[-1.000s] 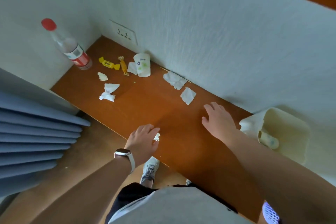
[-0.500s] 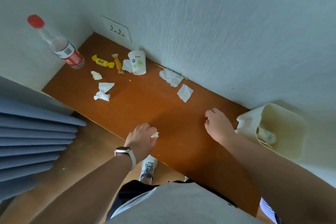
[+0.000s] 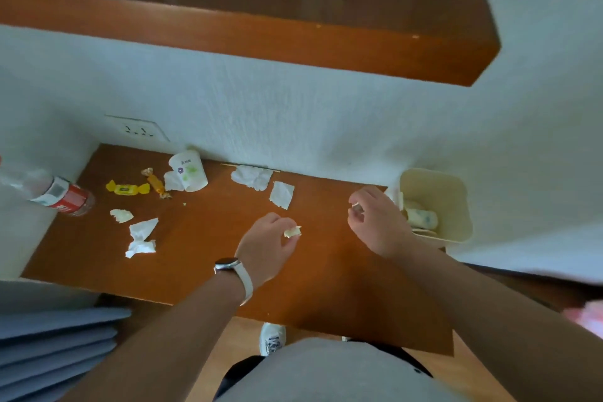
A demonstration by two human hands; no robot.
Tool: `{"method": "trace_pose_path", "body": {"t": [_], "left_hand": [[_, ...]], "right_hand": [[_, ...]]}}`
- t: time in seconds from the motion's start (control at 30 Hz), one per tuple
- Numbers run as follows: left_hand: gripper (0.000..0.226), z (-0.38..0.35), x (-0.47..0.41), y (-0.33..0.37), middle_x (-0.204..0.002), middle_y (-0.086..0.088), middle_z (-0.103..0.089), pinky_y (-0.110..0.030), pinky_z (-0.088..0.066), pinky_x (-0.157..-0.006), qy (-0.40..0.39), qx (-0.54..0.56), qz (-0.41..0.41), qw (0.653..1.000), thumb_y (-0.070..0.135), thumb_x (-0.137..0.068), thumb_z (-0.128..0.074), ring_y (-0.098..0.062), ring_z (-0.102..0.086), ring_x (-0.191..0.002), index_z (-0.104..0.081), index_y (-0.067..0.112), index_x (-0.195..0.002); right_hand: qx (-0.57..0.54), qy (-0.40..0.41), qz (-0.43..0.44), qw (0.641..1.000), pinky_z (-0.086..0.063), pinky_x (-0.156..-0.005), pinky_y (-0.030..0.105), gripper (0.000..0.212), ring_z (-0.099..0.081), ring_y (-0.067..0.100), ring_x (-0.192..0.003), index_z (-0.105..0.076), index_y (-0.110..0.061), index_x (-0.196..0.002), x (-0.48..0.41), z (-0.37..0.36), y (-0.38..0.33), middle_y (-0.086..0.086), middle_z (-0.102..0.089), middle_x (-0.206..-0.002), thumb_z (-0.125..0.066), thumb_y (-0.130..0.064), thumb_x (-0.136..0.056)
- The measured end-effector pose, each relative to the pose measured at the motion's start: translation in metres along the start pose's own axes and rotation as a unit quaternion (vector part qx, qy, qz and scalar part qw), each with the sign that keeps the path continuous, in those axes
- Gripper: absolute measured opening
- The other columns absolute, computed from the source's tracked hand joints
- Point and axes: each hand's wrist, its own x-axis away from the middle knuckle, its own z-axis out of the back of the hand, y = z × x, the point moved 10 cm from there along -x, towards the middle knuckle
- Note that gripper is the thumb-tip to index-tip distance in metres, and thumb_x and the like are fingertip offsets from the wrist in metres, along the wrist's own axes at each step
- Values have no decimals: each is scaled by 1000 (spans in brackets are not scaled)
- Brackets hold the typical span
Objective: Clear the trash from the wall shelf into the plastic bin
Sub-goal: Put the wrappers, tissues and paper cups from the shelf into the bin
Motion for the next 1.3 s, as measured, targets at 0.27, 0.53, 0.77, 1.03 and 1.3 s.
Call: {"method": "trace_pose_path", "body": {"t": [0.27, 0.53, 0.77, 1.03, 1.3], "left_hand": [[23, -3, -60, 126, -103, 11, -60, -19, -47, -71, -16, 41, -142, 989, 34, -91, -64, -7, -56, -86, -66, 27, -112], [27, -45, -87, 214, -108, 16, -55, -22, -48, -78, -84, 45, -205, 974, 38, -91, -61, -6, -56, -92, -62, 32, -117], [34, -85, -95, 237, -122, 14, -52, -25, -49, -84, -132, -6, -182, 974, 39, -89, -62, -7, -55, -97, -57, 34, -122], [36, -77, -86, 238, -131, 11, -52, -22, -40, -88, -106, -50, -183, 976, 39, -92, -59, -10, -50, -111, -57, 28, -126], [40, -52, -74, 217, -136, 11, -52, -25, -34, -98, -98, -63, -138, 984, 37, -92, -57, -11, -45, -123, -54, 29, -131]], "right_hand": [[-37, 105, -98, 989, -38, -69, 27, 8, -49, 14, -78, -63, -10, -94, 34, 82, 51, -6, -52, -98, -64, -11, -86], [-18, 98, -153, 983, -41, -73, 24, 17, -56, 18, -87, -65, -9, -103, 70, 117, 116, 3, -57, -107, -64, -12, -87], [-15, 70, -111, 991, -37, -76, 20, 17, -56, 18, -92, -62, -13, -105, 80, 113, 129, 3, -58, -106, -60, -17, -89], [46, 26, -14, 999, -40, -73, 27, 17, -54, 22, -90, -62, -9, -96, 70, 114, 123, 6, -59, -97, -53, -22, -90], [47, -9, 45, 998, -48, -74, 40, 27, -52, 21, -88, -60, -8, -101, 43, 109, 104, 4, -57, -98, -47, -31, -96]]}}
